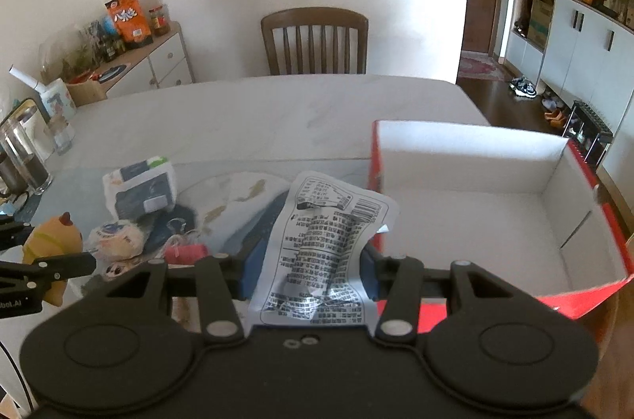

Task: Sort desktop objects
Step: 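Carry chick toy with left tool while right tool carries packet into red box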

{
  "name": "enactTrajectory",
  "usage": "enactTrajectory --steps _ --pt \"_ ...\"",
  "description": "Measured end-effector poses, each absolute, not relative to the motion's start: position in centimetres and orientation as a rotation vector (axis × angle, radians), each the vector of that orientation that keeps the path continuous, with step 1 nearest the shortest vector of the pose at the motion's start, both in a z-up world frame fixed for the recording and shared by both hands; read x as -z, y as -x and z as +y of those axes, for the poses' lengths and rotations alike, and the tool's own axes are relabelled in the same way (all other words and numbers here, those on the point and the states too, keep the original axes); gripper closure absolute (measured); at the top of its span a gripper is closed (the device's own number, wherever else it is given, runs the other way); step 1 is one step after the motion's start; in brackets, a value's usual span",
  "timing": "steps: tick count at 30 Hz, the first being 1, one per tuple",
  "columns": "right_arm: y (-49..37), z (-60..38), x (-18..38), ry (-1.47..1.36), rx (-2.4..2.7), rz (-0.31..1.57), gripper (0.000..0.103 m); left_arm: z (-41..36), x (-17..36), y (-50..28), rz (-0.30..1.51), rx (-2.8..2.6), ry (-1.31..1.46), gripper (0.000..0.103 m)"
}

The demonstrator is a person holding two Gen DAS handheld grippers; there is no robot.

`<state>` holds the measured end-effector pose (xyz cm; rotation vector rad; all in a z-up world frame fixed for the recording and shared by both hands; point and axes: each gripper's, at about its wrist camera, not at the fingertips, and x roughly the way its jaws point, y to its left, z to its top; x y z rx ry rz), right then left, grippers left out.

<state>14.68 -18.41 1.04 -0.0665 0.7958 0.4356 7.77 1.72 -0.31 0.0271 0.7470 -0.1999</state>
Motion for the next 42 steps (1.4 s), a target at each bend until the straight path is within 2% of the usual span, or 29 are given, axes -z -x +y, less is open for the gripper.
enactTrajectory --steps 22,42 --pt "-19.6 -28.9 -1.0 0.035 -0.396 0.76 0.054 -12.7 -1.5 -14.5 0.697 0.332 -0.114 0.056" --pt "-23.2 -34.6 1.6 0.086 -0.339 0.813 0.053 -22.5 0.5 -23.1 0.785 0.485 -0.22 0.056"
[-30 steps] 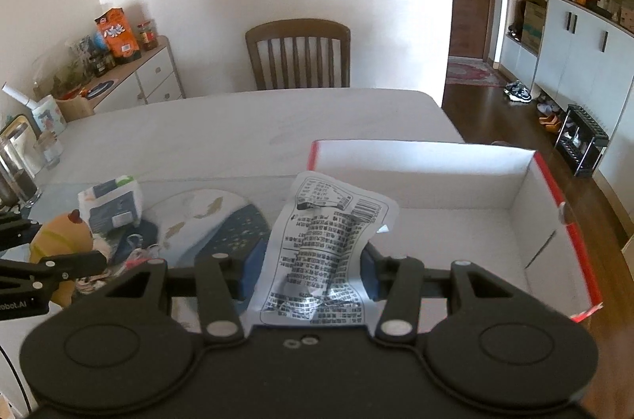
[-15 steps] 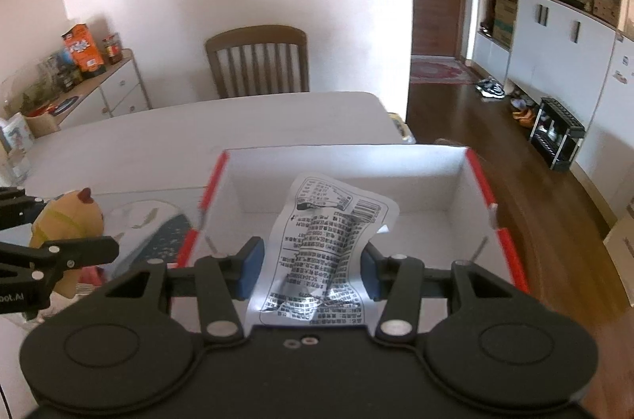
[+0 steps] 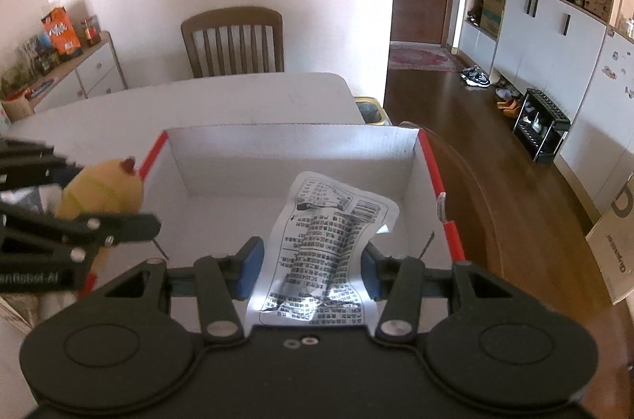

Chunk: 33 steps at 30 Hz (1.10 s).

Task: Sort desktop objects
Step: 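Carry chick toy with left tool while right tool carries packet into red box, then open left gripper releasing chick toy while right gripper releases packet in box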

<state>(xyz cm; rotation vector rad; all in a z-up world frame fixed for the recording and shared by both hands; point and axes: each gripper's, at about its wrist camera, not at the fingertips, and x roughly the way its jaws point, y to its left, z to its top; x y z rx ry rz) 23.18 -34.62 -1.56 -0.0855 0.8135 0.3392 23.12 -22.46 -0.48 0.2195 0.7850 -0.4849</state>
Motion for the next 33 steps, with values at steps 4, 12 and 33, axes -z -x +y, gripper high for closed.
enactTrajectory --steps 4,12,33 --pt "-24.2 -34.5 2.5 0.112 -0.363 0.839 0.053 -23.9 1.3 -25.4 0.827 0.484 -0.276 0.056" --pt "-25.8 -34.1 4.9 0.162 -0.41 0.922 0.053 -26.8 4.0 -27.9 0.902 0.496 -0.385 0.055" --pt "-28.2 -32.8 8.9 0.268 -0.455 1.064 0.053 -28.7 10.0 -30.3 1.166 0.51 -0.464 0.054"
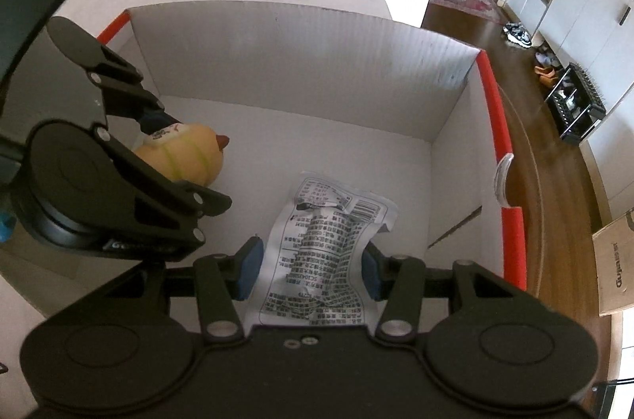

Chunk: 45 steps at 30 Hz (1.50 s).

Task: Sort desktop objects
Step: 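Open left gripper releasing chick toy while right gripper releases packet in box, then withdraw both tools from the box back over the table items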

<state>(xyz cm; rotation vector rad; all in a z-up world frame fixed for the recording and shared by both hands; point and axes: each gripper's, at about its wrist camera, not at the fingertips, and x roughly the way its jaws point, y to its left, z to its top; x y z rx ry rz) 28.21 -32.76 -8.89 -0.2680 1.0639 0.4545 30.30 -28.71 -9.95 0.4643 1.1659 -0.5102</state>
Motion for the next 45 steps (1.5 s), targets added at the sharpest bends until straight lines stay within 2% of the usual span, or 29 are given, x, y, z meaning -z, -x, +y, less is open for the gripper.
enactTrajectory --steps 6,8,9,11,12,13,22,32,45 --pt "-27.6 -32.4 8.8 0.314 -0.485 1.069 0.048 -28.4 10.5 -30.0 1.195 0.508 -0.483 0.054" --pt "-27.4 -32.5 8.8 0.317 -0.493 1.07 0.043 -28.3 10.5 -29.8 1.196 0.505 -0.487 0.054" --pt "-27.3 -32.4 8.7 0.321 -0.5 1.065 0.036 -28.2 10.5 -29.7 1.197 0.507 -0.486 0.054" --pt "-27.0 -32.4 8.5 0.338 -0.507 1.053 0.03 -27.9 10.3 -29.5 1.192 0.507 -0.48 0.049" --pt "-26.8 -32.3 8.4 0.353 -0.507 1.043 0.028 -27.6 10.1 -29.4 1.183 0.506 -0.474 0.043" --pt "-26.6 -32.2 8.4 0.364 -0.511 1.038 0.027 -27.4 9.9 -29.3 1.173 0.504 -0.467 0.04" --pt "-26.5 -33.3 7.0 0.328 -0.517 0.999 0.025 -24.6 6.4 -28.1 1.092 0.516 -0.377 0.04" --pt "-25.4 -34.5 4.2 0.252 -0.537 0.943 0.022 -25.0 3.5 -28.4 1.028 0.501 -0.314 0.04" --pt "-22.9 -34.3 1.3 0.135 -0.574 0.877 0.013 -22.3 -0.1 -24.4 0.892 0.491 -0.223 0.04"
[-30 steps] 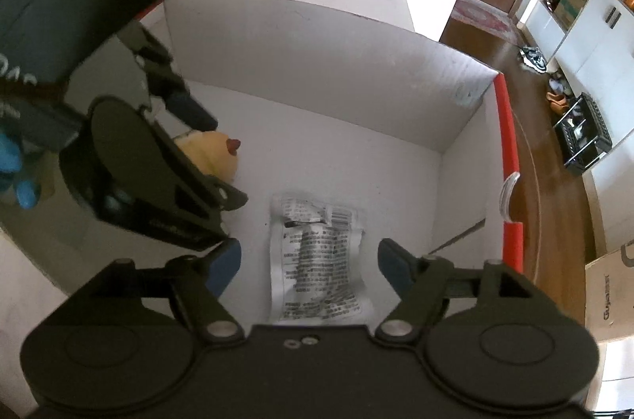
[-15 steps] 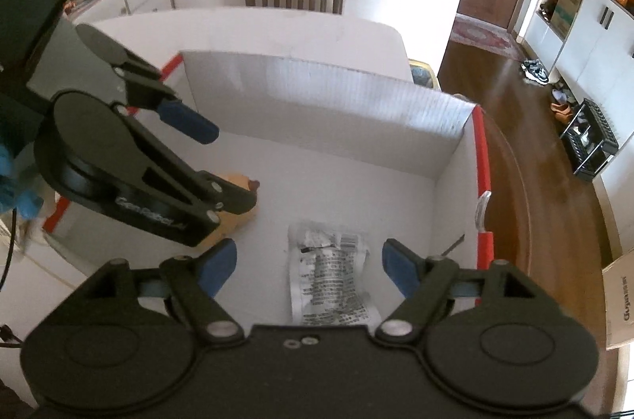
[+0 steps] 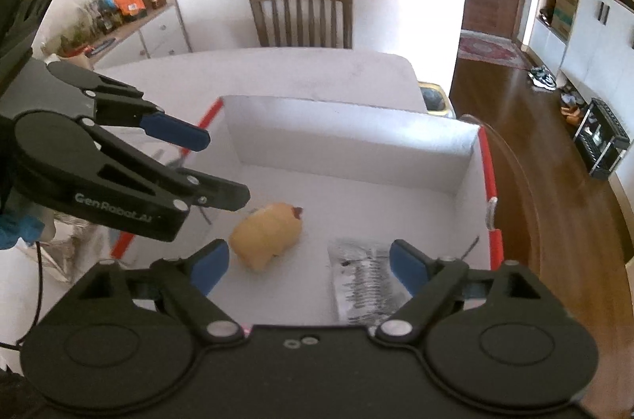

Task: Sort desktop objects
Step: 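Withdraw both tools from the box back over the table items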

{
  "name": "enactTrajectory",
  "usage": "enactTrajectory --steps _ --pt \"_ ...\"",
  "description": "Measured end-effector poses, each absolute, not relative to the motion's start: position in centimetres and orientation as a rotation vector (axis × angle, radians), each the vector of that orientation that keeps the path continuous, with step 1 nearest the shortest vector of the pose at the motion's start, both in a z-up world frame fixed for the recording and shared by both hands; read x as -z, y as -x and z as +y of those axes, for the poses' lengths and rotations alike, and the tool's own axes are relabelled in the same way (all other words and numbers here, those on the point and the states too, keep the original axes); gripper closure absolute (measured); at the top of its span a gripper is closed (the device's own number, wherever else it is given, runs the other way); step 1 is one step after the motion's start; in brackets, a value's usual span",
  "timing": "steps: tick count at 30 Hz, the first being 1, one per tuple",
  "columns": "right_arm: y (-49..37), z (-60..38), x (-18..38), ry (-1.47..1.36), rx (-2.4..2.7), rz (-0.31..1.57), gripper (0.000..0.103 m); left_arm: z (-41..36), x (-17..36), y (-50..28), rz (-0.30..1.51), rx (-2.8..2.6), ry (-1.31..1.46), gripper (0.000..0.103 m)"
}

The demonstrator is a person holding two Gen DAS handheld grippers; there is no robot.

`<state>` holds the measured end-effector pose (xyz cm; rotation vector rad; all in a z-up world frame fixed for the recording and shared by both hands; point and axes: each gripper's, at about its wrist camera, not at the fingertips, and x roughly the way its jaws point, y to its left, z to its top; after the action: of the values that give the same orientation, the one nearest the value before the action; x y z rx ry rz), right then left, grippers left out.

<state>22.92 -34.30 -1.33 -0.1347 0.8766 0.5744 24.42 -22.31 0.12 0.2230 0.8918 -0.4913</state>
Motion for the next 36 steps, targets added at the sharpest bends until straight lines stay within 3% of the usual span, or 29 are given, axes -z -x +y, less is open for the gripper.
enactTrajectory --steps 9,13,26,28,36 --pt "-20.9 -32.8 0.1 0.076 -0.607 0.832 0.007 -18.6 -1.8 -21.9 0.833 0.495 -0.163 0.033" --pt "-20.1 -31.9 -0.1 0.077 -0.597 0.823 0.007 -16.6 -2.2 -20.8 0.821 0.498 -0.134 0.021" --pt "-17.8 -27.2 0.1 0.053 -0.568 0.851 0.006 -9.7 -2.7 -16.9 0.785 0.499 -0.061 0.012" --pt "-17.4 -26.4 0.1 0.052 -0.567 0.855 0.006 -8.5 -2.4 -16.2 0.79 0.489 -0.052 0.0" --pt "-16.2 -23.3 0.5 0.041 -0.552 0.87 0.006 -4.0 -0.8 -14.1 0.809 0.441 -0.006 0.0"
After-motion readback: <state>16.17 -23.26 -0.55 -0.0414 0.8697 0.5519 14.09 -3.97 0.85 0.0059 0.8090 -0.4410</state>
